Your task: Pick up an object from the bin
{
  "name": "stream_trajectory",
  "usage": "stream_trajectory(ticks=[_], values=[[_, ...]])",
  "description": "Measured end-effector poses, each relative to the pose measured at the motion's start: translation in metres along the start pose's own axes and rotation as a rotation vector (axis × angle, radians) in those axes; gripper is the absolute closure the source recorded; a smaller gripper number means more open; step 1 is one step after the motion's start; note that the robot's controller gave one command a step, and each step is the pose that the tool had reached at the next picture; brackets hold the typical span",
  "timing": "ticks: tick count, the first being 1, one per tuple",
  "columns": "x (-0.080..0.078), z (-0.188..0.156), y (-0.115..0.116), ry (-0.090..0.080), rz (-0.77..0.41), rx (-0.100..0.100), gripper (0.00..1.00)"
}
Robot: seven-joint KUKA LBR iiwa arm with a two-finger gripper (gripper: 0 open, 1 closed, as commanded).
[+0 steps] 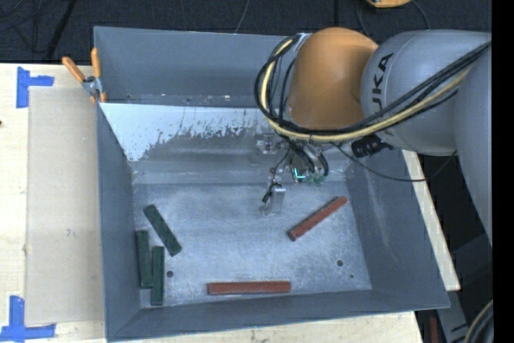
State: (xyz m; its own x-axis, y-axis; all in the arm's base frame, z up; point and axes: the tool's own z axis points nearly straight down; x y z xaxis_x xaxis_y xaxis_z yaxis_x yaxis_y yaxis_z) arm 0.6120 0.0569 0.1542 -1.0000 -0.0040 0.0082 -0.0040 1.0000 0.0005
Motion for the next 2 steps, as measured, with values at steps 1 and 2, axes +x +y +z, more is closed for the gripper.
stream_trajectory(ticks=[1,2], values=[[0.002,-0.014,-0.050,-0.008,-0.053,0.002,0.00],[0.046,0.084,-0.104,0.003,-0.066,0.002,0.00]])
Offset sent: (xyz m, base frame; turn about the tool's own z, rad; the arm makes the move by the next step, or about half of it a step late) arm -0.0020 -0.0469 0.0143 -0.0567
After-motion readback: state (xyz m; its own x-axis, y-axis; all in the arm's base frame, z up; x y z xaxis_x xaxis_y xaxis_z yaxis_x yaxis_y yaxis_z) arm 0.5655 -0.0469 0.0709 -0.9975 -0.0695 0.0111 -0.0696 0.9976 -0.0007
